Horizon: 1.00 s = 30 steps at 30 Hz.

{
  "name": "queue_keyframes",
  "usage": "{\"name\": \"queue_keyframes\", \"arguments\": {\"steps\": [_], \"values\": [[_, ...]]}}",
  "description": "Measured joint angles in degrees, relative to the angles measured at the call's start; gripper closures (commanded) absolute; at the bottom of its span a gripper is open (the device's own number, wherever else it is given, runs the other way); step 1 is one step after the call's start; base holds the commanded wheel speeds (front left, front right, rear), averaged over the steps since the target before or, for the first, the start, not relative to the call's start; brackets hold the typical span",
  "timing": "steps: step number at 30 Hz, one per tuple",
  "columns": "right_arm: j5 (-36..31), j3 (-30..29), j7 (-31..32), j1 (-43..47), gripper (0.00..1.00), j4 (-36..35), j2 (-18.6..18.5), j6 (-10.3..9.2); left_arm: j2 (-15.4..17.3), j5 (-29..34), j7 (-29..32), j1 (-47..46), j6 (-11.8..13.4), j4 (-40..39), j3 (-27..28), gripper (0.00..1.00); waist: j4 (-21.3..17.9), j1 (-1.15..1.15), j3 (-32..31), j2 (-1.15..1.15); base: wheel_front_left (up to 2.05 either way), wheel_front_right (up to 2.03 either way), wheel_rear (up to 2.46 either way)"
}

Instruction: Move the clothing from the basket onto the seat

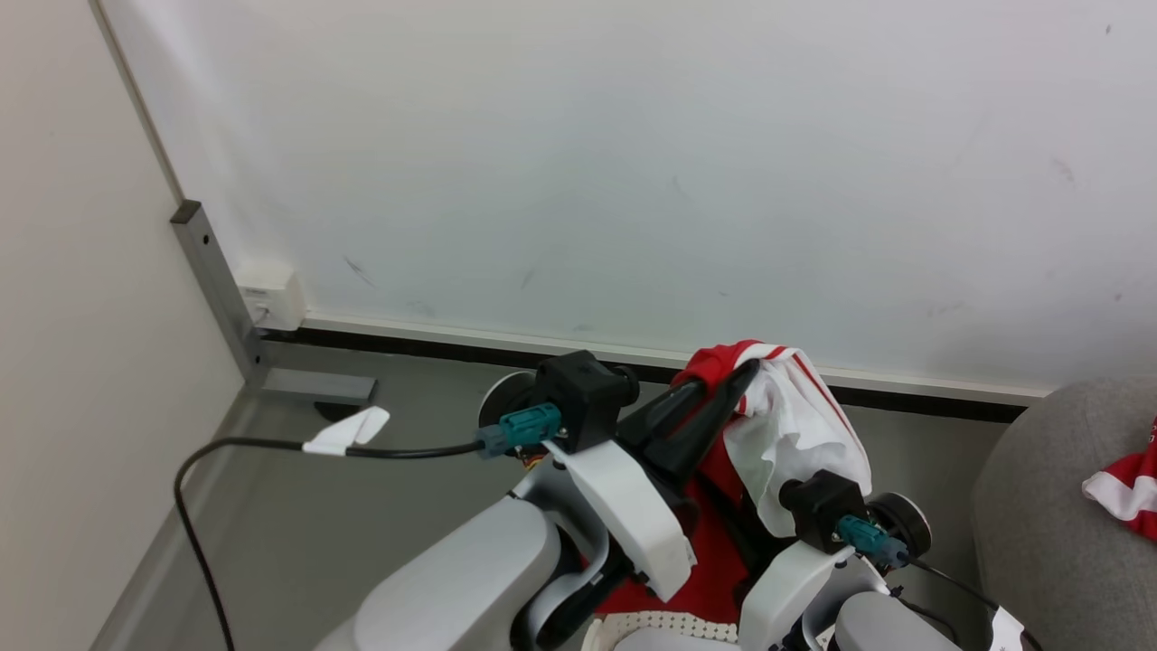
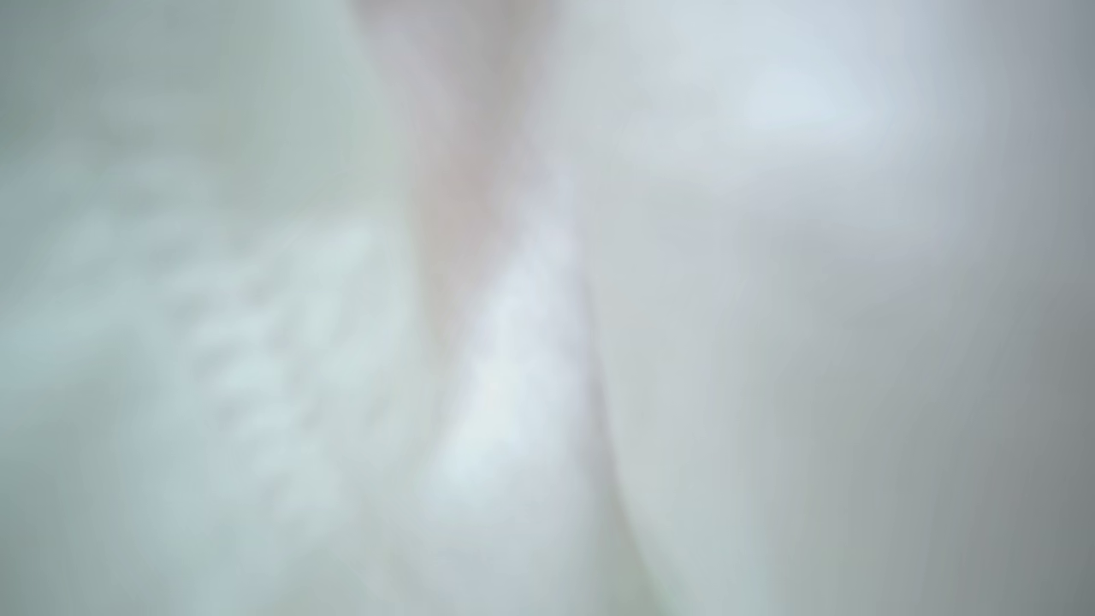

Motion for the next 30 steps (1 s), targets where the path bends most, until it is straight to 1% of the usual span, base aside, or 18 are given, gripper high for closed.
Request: {"name": "queue_keyframes", "arguments": {"steps": [8, 17, 18, 19, 20, 21, 22, 23, 24, 26, 30], "values": [[0.97, -0.12, 0.0, 1.43, 1.0, -1.97, 0.01, 0.01, 0.34, -1.2, -1.15, 0.16, 0.38, 2.42, 1.13, 1.0, -1.11, 0.0, 0.05, 0.0, 0.0, 0.0, 0.0], [-0.31, -3.18, 0.0, 4.71, 1.0, -7.69, 0.0, 0.0, 1.51, -2.14, -1.75, 1.2, 0.56, 5.38, 1.75, 1.0, -2.05, 0.0, 0.39, 0.0, 0.0, 0.0, 0.0], [-0.66, -3.82, 0.0, 5.2, 1.0, -8.4, -0.03, 0.01, 1.53, -2.16, -1.77, 1.38, 0.55, 5.57, 1.66, 0.98, -2.16, 0.0, 0.44, 0.0, 0.0, 0.0, 0.0], [-0.88, -5.17, 0.0, 6.1, 1.0, -9.7, -0.13, 0.01, 1.67, -2.24, -1.99, 1.84, 0.55, 5.73, 1.52, 0.61, -2.42, 0.0, 0.52, 0.0, 0.0, 0.0, 0.0], [-0.92, -5.93, 0.0, 6.61, 1.0, -10.62, -0.15, 0.01, 1.8, -2.24, -2.05, 2.09, 0.54, 5.71, 1.4, 0.55, -2.63, 0.0, 0.56, 0.0, 0.0, 0.0, 0.0], [-0.93, -6.67, 0.0, 6.99, 1.0, -11.26, -0.18, 0.0, 1.98, -2.24, -2.09, 2.32, 0.53, 5.65, 1.32, 0.55, -2.87, 0.0, 0.62, 0.0, 0.0, 0.0, 0.0], [-0.96, -7.39, 0.0, 7.37, 1.0, -12.11, -0.23, 0.01, 2.14, -2.24, -2.32, 2.58, 0.45, 5.48, 1.16, 0.45, -3.16, 0.0, 0.69, 0.0, 0.0, 0.0, 0.0], [-1.0, -8.17, 0.0, 7.69, 1.0, -12.72, -0.27, 0.0, 2.27, -2.25, -2.47, 2.83, 0.32, 5.19, 1.09, 0.08, -3.48, 0.0, 0.75, 0.0, 0.0, 0.0, 0.0], [-1.12, -8.73, 0.0, 7.95, 1.0, -13.37, -0.37, 0.01, 2.46, -2.25, -2.55, 3.19, 0.03, 4.7, 0.92, 0.0, -3.82, 0.0, 0.8, 0.0, 0.0, 0.0, 0.0], [-1.46, -10.5, 0.01, 8.28, 1.0, -14.75, -0.46, 0.01, 2.83, -2.49, -2.99, 4.11, -0.36, 3.71, 0.49, 0.0, -4.69, 0.0, 0.92, 0.0, 0.0, 0.0, 0.0], [-2.42, -13.57, 0.0, 9.05, 1.0, -16.84, -0.75, 0.0, 4.14, -2.44, -4.43, 6.53, -0.12, 0.87, 0.12, 0.0, -6.98, 0.0, 1.33, 0.0, 0.0, 0.0, 0.0]]}}
